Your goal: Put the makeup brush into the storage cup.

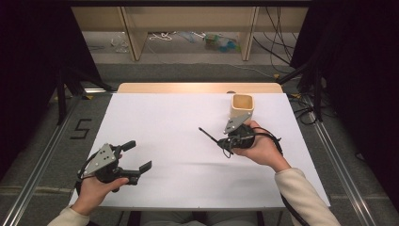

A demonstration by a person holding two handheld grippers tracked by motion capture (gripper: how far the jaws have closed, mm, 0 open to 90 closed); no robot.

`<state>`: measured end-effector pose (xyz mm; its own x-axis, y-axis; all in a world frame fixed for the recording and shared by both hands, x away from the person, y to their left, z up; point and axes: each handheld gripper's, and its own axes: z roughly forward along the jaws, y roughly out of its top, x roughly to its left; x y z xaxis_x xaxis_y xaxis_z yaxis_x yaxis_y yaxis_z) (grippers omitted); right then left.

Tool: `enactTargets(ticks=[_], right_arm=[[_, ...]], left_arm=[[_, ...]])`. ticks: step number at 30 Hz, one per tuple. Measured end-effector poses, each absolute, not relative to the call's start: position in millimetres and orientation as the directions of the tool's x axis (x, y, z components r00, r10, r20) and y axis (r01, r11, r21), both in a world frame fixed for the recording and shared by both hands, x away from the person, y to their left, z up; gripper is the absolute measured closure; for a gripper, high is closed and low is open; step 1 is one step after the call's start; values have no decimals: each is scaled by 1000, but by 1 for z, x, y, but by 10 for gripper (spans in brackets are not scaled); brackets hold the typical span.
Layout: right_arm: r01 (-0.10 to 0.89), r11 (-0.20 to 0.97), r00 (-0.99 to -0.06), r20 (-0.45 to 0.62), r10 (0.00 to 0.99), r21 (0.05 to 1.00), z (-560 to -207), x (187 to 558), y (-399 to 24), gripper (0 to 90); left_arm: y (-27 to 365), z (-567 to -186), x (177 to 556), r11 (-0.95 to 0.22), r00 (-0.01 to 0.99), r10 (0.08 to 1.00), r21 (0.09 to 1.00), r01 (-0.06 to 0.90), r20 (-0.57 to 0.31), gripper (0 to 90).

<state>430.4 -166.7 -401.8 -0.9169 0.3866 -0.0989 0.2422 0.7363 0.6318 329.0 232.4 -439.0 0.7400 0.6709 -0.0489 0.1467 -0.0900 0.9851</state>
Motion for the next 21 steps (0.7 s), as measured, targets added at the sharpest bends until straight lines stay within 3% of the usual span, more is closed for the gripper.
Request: enactTargets(ticks=[21], right_arm=[[248, 671, -902, -85, 423, 699, -404, 430, -174, 844]], left_arm=[[232, -439, 329, -89, 740, 670, 985, 147, -50, 56]])
